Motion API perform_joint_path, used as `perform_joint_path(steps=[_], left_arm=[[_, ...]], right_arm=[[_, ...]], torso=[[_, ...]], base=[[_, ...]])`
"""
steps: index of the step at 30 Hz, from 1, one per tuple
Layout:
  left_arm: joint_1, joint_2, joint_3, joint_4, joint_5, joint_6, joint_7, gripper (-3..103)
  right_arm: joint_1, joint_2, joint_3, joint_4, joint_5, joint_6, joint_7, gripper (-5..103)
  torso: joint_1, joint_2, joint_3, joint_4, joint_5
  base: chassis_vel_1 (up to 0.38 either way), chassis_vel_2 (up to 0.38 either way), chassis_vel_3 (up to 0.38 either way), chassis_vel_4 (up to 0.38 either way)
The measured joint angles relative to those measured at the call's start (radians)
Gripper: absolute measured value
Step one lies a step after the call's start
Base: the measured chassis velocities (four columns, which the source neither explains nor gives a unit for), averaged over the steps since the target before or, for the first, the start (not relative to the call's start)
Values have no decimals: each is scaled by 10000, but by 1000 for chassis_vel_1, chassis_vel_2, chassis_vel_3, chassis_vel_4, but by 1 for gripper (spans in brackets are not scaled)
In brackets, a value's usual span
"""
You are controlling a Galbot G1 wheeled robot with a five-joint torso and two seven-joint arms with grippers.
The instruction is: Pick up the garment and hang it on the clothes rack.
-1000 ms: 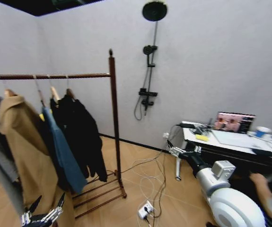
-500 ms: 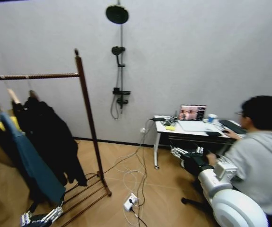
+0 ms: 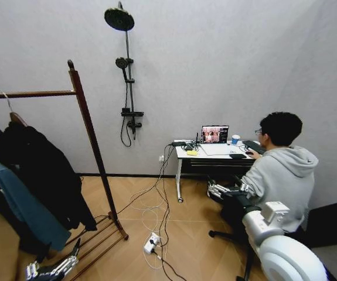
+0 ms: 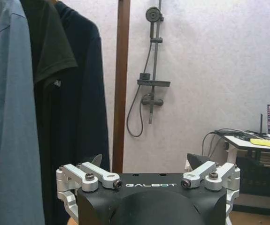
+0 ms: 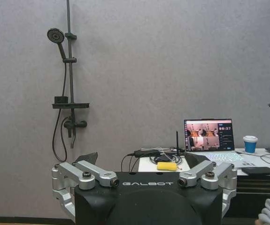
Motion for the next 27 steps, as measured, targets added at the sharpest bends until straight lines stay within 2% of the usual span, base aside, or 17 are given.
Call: perform_joint_path(steps=[27], left_arm=[[0, 0, 0, 0, 0, 0, 1, 100]], right_arm=[[461, 349, -913, -331, -605, 68, -151, 100]], torso=[[0, 0, 0, 2, -1]], base=[[37, -140, -138, 40]])
